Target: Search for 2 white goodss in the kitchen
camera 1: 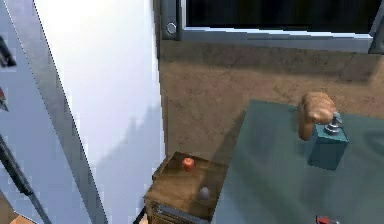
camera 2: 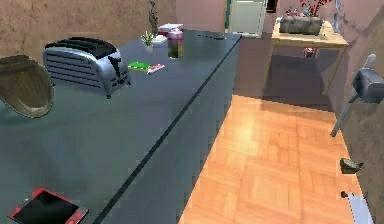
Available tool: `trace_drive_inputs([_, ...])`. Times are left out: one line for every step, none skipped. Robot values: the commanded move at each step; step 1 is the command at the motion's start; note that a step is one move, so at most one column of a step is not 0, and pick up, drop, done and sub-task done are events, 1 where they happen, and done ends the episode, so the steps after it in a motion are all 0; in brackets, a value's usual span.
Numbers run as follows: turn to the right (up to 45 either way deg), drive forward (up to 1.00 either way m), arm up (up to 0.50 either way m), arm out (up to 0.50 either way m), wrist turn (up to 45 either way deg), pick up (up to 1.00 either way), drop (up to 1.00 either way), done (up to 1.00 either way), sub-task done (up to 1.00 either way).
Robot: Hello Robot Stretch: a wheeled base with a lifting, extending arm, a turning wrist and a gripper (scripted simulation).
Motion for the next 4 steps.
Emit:
trace_drive_inputs([0.0,0.00,0.00,0.00,0.0,0.00,0.00,0.00,1.00])
trace_drive_inputs([-45.0,0.00,0.00,0.00,0.0,0.00,0.00,0.00,0.00])
trace_drive_inputs([-21.0,0.00,0.00,0.00,0.0,0.00,0.00,0.00,0.00])
trace_drive_inputs([0.0,0.15,0.00,0.00,0.0,0.00,0.00,0.00,0.00])
